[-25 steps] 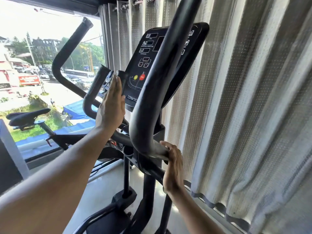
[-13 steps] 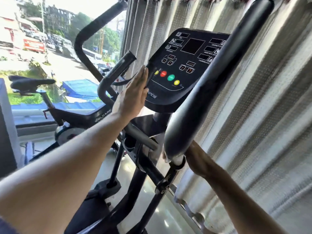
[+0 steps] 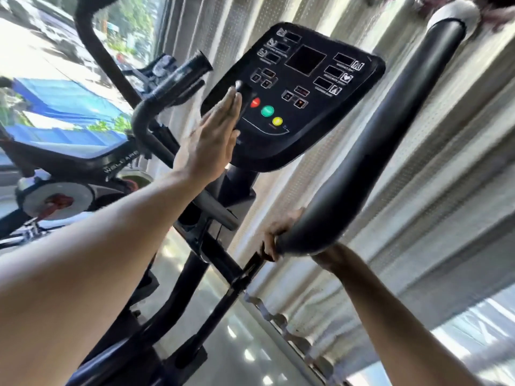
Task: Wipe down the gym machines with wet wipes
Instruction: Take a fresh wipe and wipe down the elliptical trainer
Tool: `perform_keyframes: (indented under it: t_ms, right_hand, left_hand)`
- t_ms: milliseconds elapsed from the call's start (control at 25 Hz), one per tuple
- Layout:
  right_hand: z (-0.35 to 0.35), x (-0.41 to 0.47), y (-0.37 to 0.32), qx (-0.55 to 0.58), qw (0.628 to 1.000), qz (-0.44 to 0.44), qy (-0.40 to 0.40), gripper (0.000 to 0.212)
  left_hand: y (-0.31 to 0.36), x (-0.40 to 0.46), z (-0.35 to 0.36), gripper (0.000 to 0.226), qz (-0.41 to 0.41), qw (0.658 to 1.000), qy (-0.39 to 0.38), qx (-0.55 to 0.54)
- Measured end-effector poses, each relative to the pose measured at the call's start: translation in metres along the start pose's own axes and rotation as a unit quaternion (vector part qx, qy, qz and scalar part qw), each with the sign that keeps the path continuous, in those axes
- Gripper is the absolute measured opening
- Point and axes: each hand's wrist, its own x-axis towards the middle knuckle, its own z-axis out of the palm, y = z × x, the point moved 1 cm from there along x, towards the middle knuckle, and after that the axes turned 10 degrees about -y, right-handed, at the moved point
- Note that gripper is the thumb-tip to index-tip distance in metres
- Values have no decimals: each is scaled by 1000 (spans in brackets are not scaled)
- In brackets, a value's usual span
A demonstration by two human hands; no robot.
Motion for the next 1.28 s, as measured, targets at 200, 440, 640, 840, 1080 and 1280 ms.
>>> perform_keyframes:
  t_ms: [200,440,640,840,1080,1280]
  right_hand:
    - [29,-16,-113,149,981,-110,52,73]
    - [65,-36,-144,378,863,-142,304,60]
    - [116,-33,-160,312,742,-115,582,40]
    - [150,-53,-157,82,680,-32,728,42]
    - [112,-53,-198,-596,611,-99,512,27]
    - [97,-55,-165,-763,577,46,289,28]
  left_hand:
    - [11,-6,-9,64,-25,1000,-1,-8]
    - [15,-7,-11,65,-37,999,-22,-6]
    - [18,-6,-7,69,-51,998,-22,-33]
    - [23,-9,-19,68,-73,995,-41,-57]
    - [22,-9,-21,67,-68,995,-61,-50]
    - [16,-10,-14,68,-59,995,-55,-64]
